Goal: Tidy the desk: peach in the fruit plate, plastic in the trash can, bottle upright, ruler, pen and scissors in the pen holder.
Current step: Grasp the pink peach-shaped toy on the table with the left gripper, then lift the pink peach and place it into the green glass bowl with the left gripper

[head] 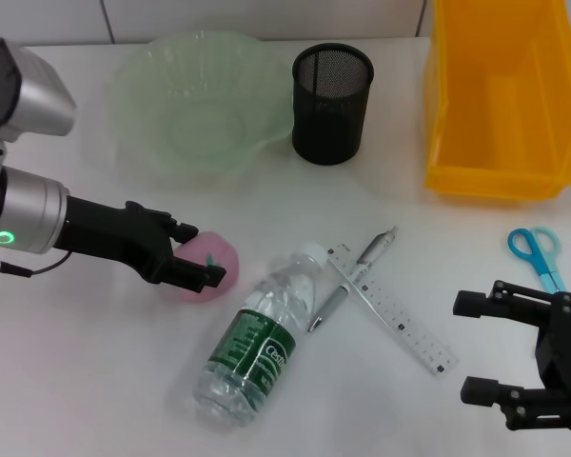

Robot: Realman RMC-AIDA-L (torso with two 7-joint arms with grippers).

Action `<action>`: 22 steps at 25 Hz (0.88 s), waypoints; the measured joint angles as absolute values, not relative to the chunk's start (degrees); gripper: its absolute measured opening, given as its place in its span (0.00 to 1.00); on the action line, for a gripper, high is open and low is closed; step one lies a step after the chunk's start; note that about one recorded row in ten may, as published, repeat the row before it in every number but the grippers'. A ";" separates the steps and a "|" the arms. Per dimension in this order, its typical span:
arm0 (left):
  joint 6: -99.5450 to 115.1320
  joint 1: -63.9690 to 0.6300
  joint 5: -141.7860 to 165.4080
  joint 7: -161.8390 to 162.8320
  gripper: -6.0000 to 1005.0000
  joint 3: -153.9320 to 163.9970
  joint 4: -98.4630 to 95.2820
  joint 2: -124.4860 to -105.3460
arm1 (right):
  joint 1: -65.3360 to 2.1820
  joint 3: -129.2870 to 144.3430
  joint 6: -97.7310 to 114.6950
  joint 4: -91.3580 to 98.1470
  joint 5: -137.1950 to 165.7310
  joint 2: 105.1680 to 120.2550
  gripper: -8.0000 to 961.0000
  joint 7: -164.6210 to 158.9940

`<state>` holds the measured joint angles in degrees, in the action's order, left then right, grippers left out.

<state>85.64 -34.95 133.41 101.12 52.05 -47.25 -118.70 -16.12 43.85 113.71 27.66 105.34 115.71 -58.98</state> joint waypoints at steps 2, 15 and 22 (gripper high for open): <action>84.26 -34.98 133.46 101.17 0.72 53.29 -46.83 -118.74 | -16.09 43.78 113.71 27.66 105.36 115.74 0.87 -58.92; 83.24 -34.42 133.05 101.03 0.46 54.75 -46.67 -118.74 | -16.18 43.40 113.73 27.69 105.47 115.75 0.86 -58.45; 84.18 -33.41 130.60 100.73 0.26 54.50 -47.84 -118.59 | -16.20 43.42 113.73 27.68 105.48 115.75 0.87 -58.44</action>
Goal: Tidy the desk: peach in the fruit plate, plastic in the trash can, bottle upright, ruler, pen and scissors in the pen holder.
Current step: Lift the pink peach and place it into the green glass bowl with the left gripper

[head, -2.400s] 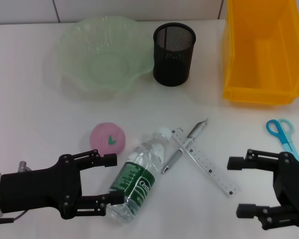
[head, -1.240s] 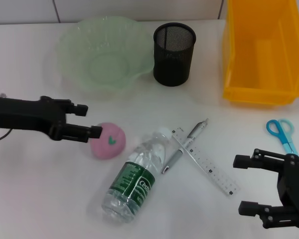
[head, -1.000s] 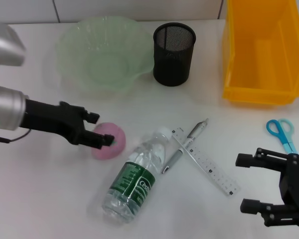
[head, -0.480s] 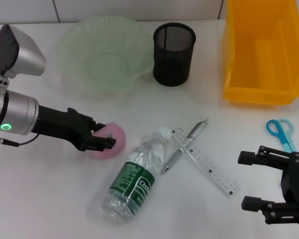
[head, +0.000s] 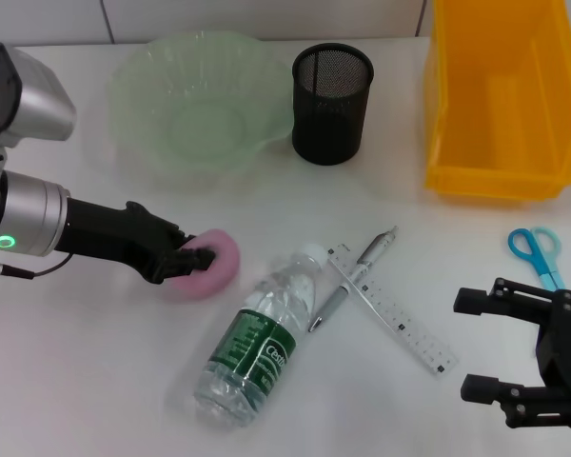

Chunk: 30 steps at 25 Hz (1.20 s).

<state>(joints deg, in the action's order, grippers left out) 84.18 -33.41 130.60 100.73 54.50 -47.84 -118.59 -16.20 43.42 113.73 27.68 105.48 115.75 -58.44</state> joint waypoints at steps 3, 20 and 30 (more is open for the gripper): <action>87.48 -32.23 125.22 100.47 0.21 53.64 -51.13 -118.28 | -16.12 43.42 113.73 27.69 105.47 115.75 0.87 -58.38; 58.35 -41.01 117.09 101.13 0.12 46.90 -42.30 -118.23 | -15.99 43.41 113.91 26.92 105.27 116.95 0.87 -56.23; 55.01 -41.60 117.27 101.20 0.35 47.71 -40.32 -118.55 | -16.35 43.39 113.73 26.72 105.18 117.34 0.87 -56.16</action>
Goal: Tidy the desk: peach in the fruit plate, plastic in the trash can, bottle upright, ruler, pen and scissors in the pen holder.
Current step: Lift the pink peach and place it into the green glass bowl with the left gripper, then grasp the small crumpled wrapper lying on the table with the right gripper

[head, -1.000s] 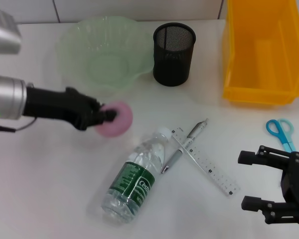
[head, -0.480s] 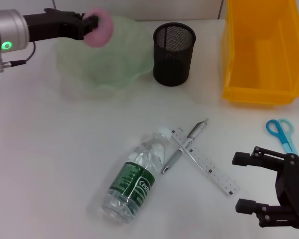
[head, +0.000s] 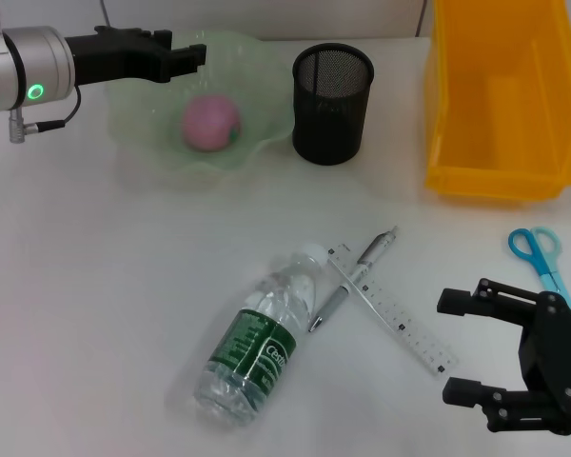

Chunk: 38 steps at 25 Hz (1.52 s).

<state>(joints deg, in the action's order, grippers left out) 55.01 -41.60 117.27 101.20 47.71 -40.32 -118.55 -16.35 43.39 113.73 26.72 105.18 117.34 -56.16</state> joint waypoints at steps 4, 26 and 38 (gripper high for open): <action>62.33 -39.47 114.57 100.44 0.52 47.35 -42.30 -118.29 | -16.59 42.96 113.75 26.78 105.04 117.34 0.87 -56.17; 102.60 -25.12 115.66 80.53 0.84 48.85 -38.64 -117.13 | -18.30 38.75 111.24 27.96 105.47 115.34 0.86 -61.15; 102.26 -25.03 115.75 81.06 0.84 48.67 -38.58 -116.97 | -22.38 38.95 117.92 65.17 116.24 115.30 0.86 -100.42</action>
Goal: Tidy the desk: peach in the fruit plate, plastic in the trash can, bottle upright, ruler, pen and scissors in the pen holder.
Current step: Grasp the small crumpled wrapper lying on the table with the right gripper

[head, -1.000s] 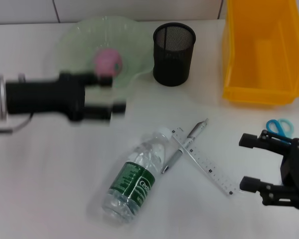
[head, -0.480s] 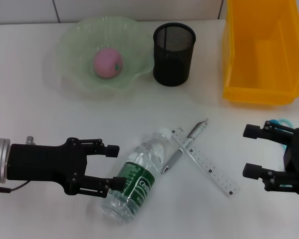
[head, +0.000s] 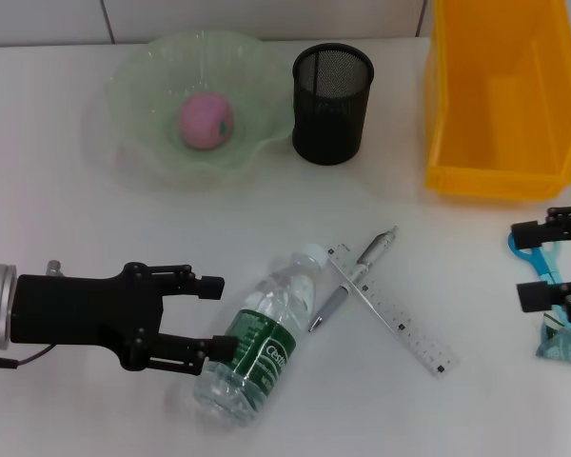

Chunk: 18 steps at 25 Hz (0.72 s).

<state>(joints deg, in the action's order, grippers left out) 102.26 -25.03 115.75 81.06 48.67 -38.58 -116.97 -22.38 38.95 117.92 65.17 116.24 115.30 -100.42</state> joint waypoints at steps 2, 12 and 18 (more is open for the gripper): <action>102.03 -25.03 115.76 81.15 0.84 48.67 -38.58 -117.00 | -25.10 39.22 120.12 71.70 122.54 115.35 0.86 -106.02; 100.30 -25.53 115.76 81.86 0.84 48.97 -38.58 -117.00 | -32.98 54.51 123.84 89.15 153.15 117.78 0.86 -116.11; 99.16 -26.26 115.75 82.72 0.84 49.17 -38.15 -116.89 | -31.92 62.44 118.65 88.94 159.52 119.28 0.86 -114.97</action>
<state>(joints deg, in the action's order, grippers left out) 99.16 -26.26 115.75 82.72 49.17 -38.15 -116.89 -31.92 62.44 118.65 88.94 159.52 119.28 -114.98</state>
